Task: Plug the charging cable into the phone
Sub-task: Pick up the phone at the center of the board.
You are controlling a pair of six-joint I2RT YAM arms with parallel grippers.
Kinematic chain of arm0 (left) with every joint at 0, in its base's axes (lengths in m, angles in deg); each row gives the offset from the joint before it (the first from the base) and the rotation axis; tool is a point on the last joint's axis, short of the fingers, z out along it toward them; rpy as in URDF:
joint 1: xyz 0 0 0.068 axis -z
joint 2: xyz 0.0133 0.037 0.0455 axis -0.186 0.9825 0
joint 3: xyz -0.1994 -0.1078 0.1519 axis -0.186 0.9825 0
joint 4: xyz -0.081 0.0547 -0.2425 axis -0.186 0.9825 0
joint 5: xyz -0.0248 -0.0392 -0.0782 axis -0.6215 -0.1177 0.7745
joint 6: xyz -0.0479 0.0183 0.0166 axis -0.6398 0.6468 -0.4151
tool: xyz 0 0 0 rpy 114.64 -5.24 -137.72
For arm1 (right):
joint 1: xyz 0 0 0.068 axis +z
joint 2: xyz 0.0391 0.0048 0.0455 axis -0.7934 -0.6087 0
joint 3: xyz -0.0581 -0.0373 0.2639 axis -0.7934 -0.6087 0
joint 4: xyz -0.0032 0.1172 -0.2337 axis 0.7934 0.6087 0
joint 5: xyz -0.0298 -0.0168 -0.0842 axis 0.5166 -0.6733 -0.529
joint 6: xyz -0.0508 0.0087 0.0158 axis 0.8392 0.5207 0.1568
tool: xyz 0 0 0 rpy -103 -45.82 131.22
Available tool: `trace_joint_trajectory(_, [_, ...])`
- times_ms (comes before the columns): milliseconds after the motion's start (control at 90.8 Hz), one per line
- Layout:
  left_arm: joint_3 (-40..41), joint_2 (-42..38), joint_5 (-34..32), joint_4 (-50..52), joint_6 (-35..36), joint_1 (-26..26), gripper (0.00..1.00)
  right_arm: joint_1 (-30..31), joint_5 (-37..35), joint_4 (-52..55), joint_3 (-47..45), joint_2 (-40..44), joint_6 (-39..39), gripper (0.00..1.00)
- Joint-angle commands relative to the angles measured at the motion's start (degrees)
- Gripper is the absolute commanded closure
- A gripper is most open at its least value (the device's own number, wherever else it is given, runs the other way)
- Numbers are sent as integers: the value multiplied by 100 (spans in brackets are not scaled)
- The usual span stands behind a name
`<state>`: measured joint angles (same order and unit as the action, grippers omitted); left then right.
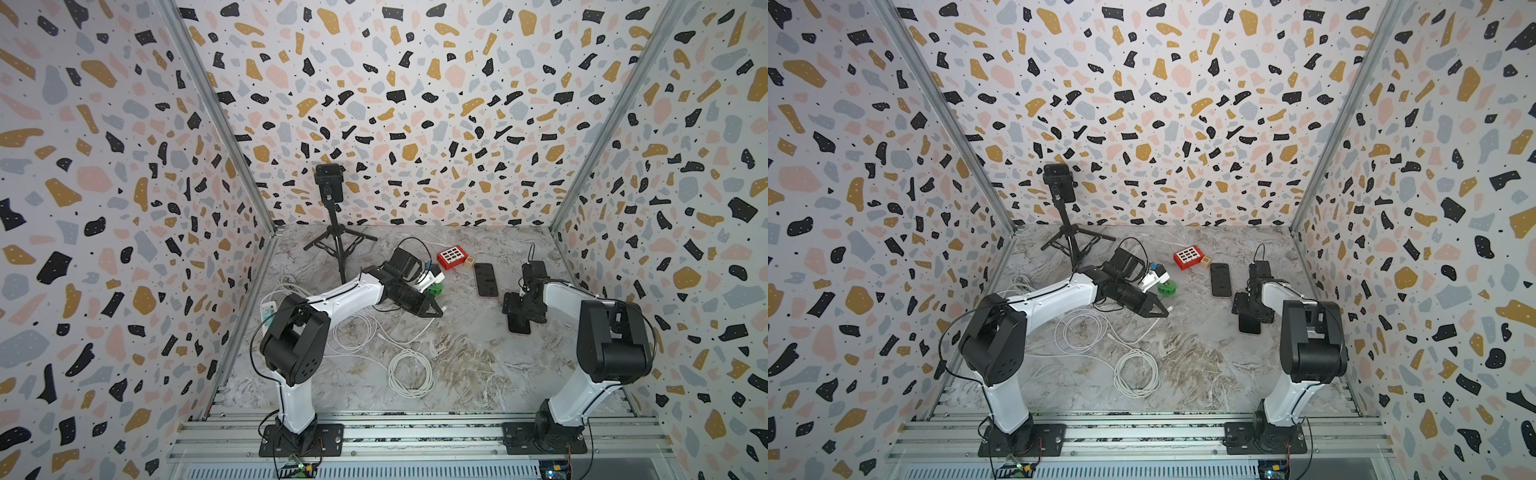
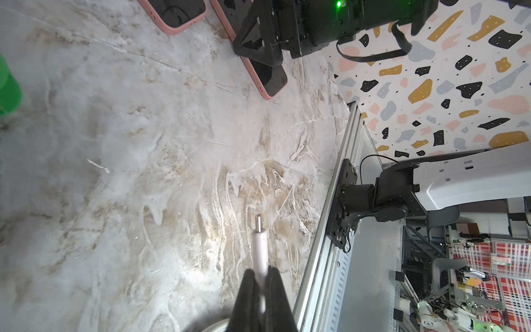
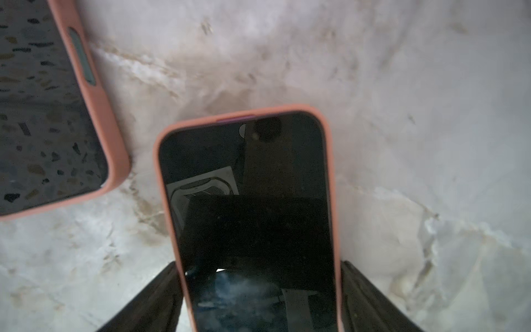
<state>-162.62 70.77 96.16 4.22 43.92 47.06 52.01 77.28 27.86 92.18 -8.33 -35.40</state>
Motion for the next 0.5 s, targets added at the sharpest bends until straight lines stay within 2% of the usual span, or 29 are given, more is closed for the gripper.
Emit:
trace_joint_trajectory(0, [-12,60,107,-116,-33,0,100,27,-188,302,-332,519,-977,15])
trace_joint_trajectory(253, [-3,99,117,-126,6,14,100,84,-95,203,-915,1849,-2667,17])
trace_joint_trajectory(485, [15,63,115,-107,123,26,100,281,169,378,-839,2572,-3459,17])
